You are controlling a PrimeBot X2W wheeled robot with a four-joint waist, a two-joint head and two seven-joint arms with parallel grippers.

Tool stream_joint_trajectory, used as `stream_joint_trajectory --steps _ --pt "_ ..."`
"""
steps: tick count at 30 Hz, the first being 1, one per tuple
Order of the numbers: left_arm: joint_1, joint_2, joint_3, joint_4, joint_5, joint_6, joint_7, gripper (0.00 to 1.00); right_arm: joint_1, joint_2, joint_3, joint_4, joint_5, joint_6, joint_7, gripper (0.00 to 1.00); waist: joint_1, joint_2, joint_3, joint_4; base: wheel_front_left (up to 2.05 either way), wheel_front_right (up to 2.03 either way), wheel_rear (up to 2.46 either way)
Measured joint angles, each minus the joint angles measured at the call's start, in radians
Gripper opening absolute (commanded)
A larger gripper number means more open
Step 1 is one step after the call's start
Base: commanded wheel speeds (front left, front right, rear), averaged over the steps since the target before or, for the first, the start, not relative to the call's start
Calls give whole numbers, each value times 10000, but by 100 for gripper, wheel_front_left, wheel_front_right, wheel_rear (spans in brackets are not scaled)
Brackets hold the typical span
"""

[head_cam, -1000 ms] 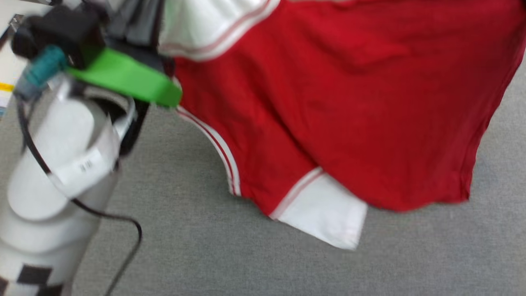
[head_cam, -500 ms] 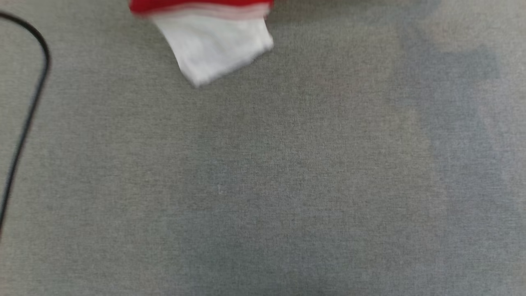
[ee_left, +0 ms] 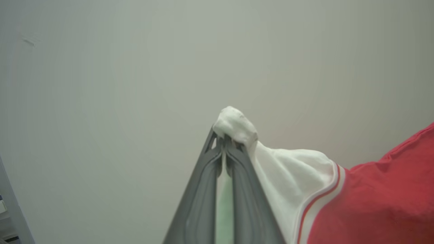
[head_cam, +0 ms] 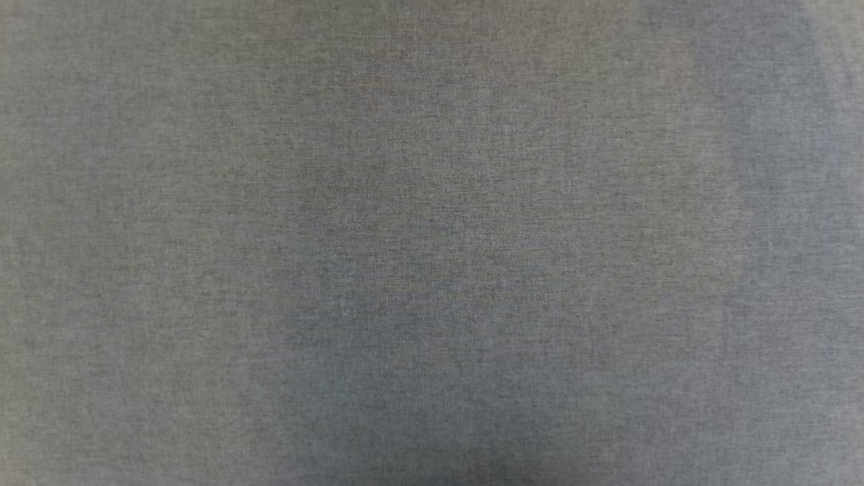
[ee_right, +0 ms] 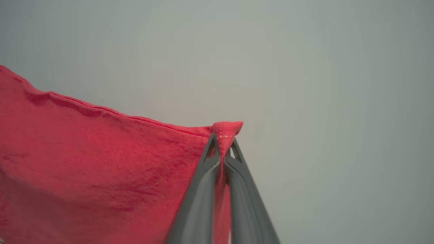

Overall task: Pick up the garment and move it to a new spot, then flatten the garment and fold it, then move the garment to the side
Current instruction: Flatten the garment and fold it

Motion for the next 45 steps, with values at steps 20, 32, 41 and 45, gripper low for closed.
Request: stream_joint_trajectory --steps 20,32,41,45 --pt "5739 506 -1321 -163 -1490 249 -1745 0 4538 -384 3271 548 2583 0 -2176 0 -1 0 -1018 175 0 0 0" --pt "12136 1383 -1881 -4100 -1939 2123 -1432 0 8768 -1789 4389 -917 3630 0 -2890 0 -3 0 -2910 381 0 0 0" --pt "16059 2065 -2385 -5712 -2917 3089 -1018 0 11923 -2065 4428 -1425 3730 0 -3010 0 -3 0 -4303 480 0 0 0" --pt "17372 2125 -2686 -5952 -3373 3239 -901 0 13159 -2266 4289 -1544 3396 0 -3074 0 -4 0 -4819 520 0 0 0"
